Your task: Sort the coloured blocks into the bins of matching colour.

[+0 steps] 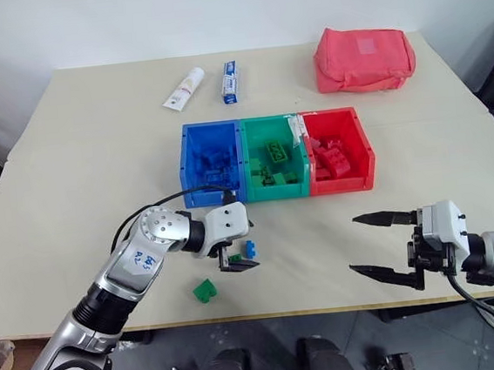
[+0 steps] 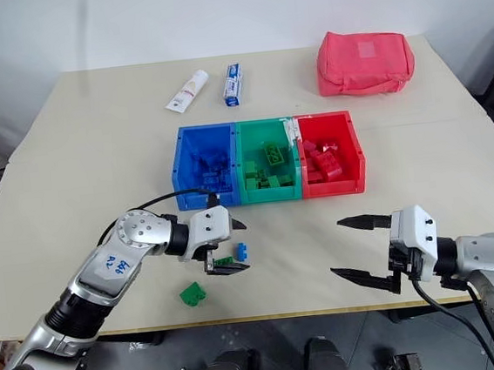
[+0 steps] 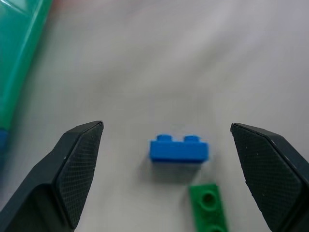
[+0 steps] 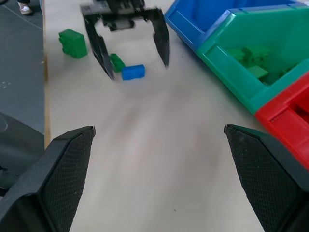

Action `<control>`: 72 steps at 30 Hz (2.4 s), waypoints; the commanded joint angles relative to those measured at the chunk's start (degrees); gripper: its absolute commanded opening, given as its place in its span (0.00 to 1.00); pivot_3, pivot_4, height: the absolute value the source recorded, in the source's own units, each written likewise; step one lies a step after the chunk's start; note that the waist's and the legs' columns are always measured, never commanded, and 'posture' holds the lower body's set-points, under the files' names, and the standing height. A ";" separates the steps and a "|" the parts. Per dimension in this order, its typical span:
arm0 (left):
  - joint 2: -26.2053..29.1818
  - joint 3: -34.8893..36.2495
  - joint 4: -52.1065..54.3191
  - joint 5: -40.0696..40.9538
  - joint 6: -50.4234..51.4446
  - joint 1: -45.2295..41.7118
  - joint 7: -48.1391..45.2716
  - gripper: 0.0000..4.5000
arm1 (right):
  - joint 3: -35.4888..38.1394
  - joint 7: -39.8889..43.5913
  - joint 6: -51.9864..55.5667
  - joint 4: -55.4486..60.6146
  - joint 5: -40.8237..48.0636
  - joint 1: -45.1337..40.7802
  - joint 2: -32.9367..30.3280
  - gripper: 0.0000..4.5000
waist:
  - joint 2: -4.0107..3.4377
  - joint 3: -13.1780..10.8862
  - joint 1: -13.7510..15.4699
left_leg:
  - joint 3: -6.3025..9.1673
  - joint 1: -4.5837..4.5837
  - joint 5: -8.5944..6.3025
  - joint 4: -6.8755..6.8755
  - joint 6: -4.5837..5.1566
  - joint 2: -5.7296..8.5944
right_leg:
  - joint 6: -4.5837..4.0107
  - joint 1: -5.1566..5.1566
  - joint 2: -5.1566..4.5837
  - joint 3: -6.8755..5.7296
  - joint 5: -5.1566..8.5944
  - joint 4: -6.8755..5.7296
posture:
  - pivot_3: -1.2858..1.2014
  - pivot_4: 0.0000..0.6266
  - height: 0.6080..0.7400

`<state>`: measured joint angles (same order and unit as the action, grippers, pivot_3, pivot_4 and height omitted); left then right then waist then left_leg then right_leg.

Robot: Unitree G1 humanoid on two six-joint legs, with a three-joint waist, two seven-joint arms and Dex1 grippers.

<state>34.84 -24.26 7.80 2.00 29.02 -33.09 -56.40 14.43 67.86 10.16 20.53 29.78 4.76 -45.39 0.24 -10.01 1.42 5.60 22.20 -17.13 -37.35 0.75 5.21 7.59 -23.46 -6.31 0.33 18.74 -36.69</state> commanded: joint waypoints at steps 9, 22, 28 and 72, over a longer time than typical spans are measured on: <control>-1.93 0.60 -1.01 0.06 0.60 -0.96 -0.59 0.48 | 2.78 -3.57 0.45 5.19 1.78 3.77 -0.28 1.00 | 0.02 -0.01 0.12 | 0.03 0.00 0.01 -0.10 0.02 0.05 | 0.01 0.06 -0.02 0.01 -0.01 -0.01 | 0.52 0.24 1.00; -9.21 19.33 -0.84 8.46 -5.57 -0.33 10.33 0.32 | 3.63 -13.65 1.65 5.49 6.81 -3.28 7.05 1.00 | 0.02 -0.01 0.08 | 0.05 0.01 0.01 -0.17 0.01 0.03 | 0.01 0.04 -0.09 -0.01 -0.01 -0.06 | 0.52 0.24 1.00; -14.45 25.90 -7.69 3.87 -8.82 -6.10 27.44 0.32 | 3.20 -17.07 2.16 4.83 7.42 -6.49 8.93 1.00 | 0.08 -0.03 0.16 | 0.05 0.01 0.01 -0.27 0.01 0.08 | 0.03 0.03 0.00 -0.10 -0.02 -0.16 | 0.52 0.24 1.00; 10.92 28.28 15.05 22.55 6.22 21.07 4.72 1.00 | -6.48 4.59 -3.47 -5.95 0.84 -12.30 1.52 1.00 | 0.10 -0.04 -0.04 | 0.22 0.05 -0.08 -0.20 0.07 0.06 | 0.04 0.08 -0.18 0.11 -0.02 -0.02 | 0.52 0.24 1.00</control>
<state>46.07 5.57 18.21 23.15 26.51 -10.00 -56.35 6.54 71.79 8.10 13.26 30.54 -8.34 -42.89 0.34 -10.05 1.39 5.82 22.25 -17.21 -37.54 0.82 5.25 7.63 -23.40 -6.48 0.45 18.72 -36.76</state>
